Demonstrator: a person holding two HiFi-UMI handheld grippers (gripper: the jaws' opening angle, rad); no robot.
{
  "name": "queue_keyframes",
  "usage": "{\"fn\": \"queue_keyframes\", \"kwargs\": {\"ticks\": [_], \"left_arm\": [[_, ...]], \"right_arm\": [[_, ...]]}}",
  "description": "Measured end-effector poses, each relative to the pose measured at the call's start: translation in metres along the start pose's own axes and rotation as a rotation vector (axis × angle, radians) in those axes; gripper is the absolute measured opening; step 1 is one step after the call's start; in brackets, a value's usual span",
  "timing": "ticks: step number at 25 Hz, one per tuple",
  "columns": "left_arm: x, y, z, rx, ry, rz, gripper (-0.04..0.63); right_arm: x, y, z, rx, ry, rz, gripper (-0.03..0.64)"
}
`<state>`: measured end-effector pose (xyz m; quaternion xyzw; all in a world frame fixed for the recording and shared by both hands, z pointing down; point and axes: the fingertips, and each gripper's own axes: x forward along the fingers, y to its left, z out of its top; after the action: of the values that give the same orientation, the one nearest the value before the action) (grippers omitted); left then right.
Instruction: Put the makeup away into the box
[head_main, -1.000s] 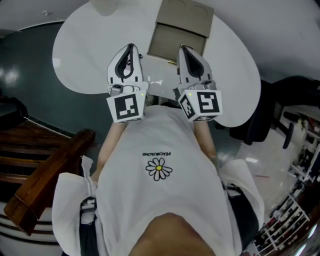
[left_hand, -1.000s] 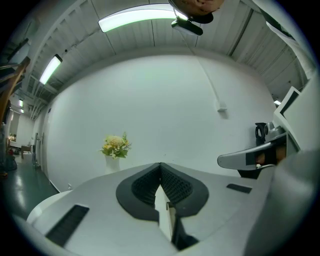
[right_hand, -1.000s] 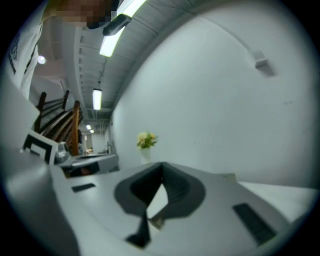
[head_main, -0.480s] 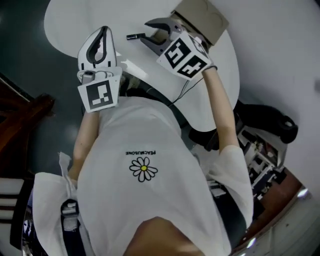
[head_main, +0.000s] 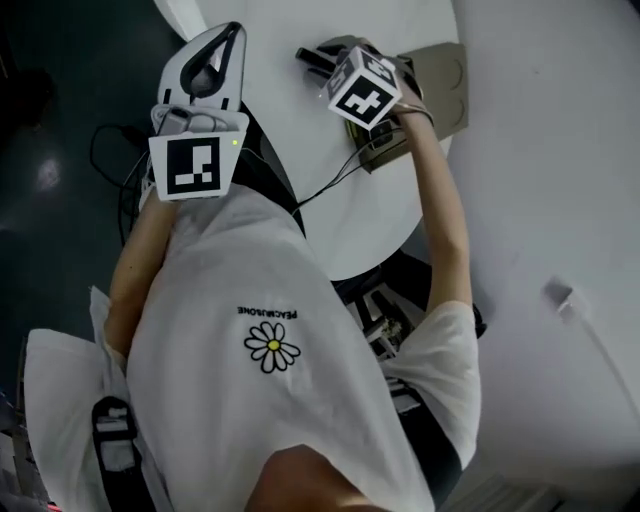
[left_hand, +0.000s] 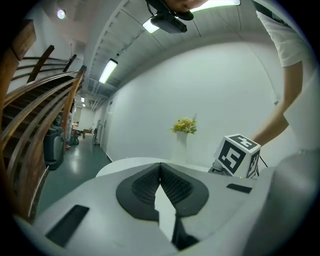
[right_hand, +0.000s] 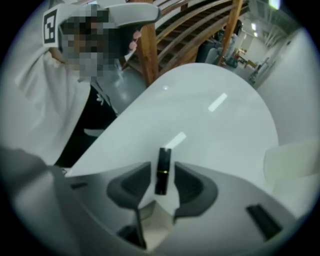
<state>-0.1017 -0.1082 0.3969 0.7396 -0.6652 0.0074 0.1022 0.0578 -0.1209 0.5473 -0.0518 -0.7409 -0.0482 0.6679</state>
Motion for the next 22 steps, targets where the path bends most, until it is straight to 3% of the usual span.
{"fn": "queue_keyframes", "kwargs": {"ticks": [2, 7, 13, 17, 19, 22], "left_arm": [[-0.005, 0.005, -0.007, -0.018, 0.012, 0.019, 0.020], [-0.006, 0.014, -0.012, -0.038, 0.029, 0.062, 0.020], [0.001, 0.006, -0.001, -0.047, -0.003, 0.026, 0.020], [0.004, 0.003, 0.006, -0.032, -0.027, 0.008, 0.020], [0.007, 0.002, 0.014, -0.065, -0.042, -0.014, 0.020], [0.018, -0.006, 0.039, -0.134, -0.073, -0.048, 0.020]], "right_arm": [[0.008, 0.000, -0.008, 0.001, 0.026, 0.006, 0.107], [0.006, -0.002, -0.005, 0.029, 0.013, 0.031, 0.107], [0.008, -0.001, -0.003, 0.064, 0.013, 0.029, 0.109], [0.009, -0.001, -0.003, 0.075, -0.030, -0.024, 0.106], [-0.001, -0.008, 0.004, 0.144, -0.095, -0.062, 0.106], [-0.040, -0.019, 0.017, 0.331, -0.255, -0.109, 0.106]]}}
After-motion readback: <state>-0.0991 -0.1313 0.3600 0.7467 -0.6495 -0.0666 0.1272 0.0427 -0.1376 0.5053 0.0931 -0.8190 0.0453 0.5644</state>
